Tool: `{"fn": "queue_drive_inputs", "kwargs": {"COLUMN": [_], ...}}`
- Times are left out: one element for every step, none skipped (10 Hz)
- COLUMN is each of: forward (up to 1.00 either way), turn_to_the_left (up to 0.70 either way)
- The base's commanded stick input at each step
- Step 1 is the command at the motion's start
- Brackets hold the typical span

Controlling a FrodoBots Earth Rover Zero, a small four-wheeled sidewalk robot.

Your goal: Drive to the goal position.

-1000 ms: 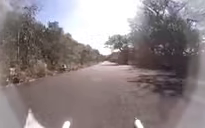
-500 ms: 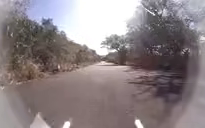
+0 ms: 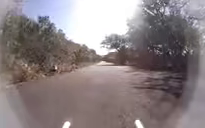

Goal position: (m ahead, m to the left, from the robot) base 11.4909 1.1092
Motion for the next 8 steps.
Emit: {"fn": "queue_drive_inputs", "kwargs": {"forward": [0.85,0.85,0.85,0.85,0.85,0.85,0.85,0.85], "turn_to_the_left": [0.00,0.00,0.00,0.00,0.00,0.00,0.00,0.00]}}
